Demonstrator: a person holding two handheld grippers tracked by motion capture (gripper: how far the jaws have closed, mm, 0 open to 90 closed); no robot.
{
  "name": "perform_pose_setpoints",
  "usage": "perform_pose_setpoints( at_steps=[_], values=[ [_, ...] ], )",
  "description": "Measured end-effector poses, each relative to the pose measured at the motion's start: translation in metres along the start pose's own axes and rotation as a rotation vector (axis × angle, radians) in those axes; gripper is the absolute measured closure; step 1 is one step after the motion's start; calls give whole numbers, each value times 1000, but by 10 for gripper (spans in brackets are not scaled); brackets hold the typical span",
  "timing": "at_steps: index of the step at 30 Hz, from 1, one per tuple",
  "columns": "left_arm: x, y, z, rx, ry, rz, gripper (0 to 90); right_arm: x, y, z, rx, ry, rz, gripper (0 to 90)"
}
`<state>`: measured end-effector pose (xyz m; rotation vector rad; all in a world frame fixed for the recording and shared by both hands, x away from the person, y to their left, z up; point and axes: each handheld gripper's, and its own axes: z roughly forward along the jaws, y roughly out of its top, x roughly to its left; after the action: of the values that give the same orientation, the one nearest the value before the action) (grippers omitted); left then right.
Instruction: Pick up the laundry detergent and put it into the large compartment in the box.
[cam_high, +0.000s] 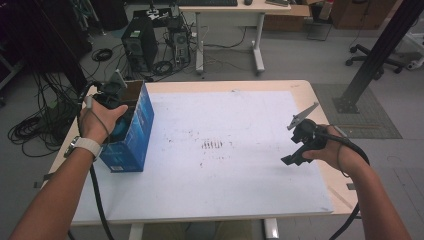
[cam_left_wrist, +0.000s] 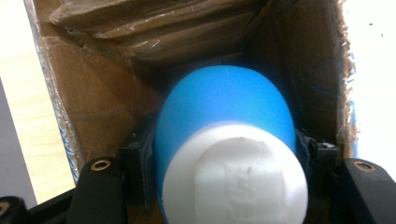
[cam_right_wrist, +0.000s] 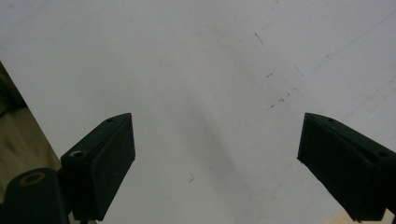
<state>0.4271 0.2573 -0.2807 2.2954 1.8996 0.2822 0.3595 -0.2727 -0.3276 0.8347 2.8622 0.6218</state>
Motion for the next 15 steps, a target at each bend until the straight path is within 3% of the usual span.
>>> perform_pose_setpoints(
  at_steps=[10, 15],
  values=[
    [7, 1, 2, -3, -34, -2, 367, 1, -2, 0, 2, 0, 5, 111],
    [6, 2, 2, -9, -27, 3, 353, 1, -2, 0, 3, 0, 6, 111]
  ],
)
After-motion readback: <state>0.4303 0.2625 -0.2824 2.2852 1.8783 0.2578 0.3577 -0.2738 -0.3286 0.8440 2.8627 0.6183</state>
